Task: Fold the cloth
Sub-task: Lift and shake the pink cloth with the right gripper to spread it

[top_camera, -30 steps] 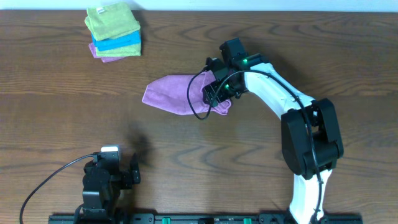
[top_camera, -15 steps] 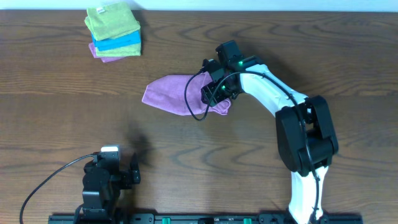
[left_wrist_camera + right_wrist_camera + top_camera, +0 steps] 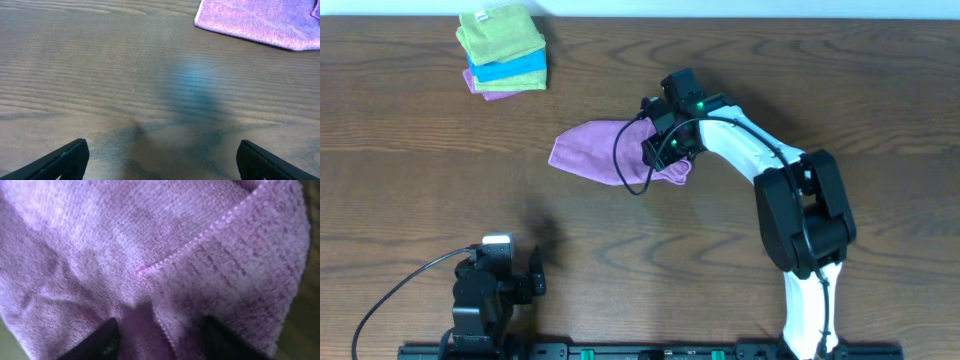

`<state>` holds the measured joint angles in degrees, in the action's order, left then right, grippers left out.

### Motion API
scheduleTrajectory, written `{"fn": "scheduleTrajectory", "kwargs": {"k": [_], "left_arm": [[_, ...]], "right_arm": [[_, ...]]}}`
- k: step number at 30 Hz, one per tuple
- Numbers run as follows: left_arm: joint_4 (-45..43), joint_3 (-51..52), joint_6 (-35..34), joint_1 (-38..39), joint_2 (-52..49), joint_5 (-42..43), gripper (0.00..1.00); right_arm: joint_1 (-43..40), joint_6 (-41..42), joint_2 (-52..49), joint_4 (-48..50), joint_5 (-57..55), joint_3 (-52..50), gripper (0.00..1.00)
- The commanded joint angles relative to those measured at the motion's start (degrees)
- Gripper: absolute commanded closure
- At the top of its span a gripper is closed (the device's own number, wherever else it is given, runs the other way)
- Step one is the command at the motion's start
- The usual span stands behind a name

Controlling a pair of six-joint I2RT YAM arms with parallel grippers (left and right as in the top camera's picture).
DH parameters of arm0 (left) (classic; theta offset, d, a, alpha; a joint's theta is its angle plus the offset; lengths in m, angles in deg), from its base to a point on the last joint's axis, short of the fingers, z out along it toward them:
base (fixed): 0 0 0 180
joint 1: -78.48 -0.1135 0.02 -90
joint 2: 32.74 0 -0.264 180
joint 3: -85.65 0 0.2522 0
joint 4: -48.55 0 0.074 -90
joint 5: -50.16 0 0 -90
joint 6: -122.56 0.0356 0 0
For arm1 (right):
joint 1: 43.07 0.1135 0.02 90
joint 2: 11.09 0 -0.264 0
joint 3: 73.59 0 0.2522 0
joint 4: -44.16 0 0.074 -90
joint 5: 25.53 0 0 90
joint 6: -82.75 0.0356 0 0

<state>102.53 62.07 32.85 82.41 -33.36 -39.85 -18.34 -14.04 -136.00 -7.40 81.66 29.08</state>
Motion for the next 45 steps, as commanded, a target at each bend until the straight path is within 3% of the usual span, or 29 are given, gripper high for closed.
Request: {"fn": "scheduleTrajectory", "kwargs": {"k": [1, 4, 10, 20, 29, 37, 45], "left_arm": [[1.38, 0.66, 0.76, 0.26, 0.39, 0.04, 0.05], [1.4, 0.66, 0.76, 0.26, 0.39, 0.04, 0.04], [1.38, 0.66, 0.76, 0.26, 0.39, 0.04, 0.05], [1.36, 0.66, 0.79, 0.26, 0.39, 0.02, 0.04], [1.33, 0.66, 0.81, 0.26, 0.39, 0.0, 0.05], [1.31, 0.66, 0.81, 0.26, 0.39, 0.0, 0.05], [1.31, 0.66, 0.81, 0.26, 0.39, 0.0, 0.05]], "right_arm": [[0.87, 0.81, -1.86, -0.26, -0.11, -0.09, 0.69], [0.85, 1.62, -1.2, -1.11, -1.38, 0.94, 0.99], [0.85, 2.03, 5.29, -2.93, -1.81, 2.14, 0.99], [1.44, 2.45, 24.57, -7.1, -1.92, 2.16, 0.99], [8.09, 2.43, 36.37, -14.47, -1.95, 2.16, 0.99], [18.53, 3.13, 41.03, -17.51, -3.87, 2.16, 0.99], [14.14, 1.77, 32.04, -14.34, -8.22, 1.53, 0.99]]}}
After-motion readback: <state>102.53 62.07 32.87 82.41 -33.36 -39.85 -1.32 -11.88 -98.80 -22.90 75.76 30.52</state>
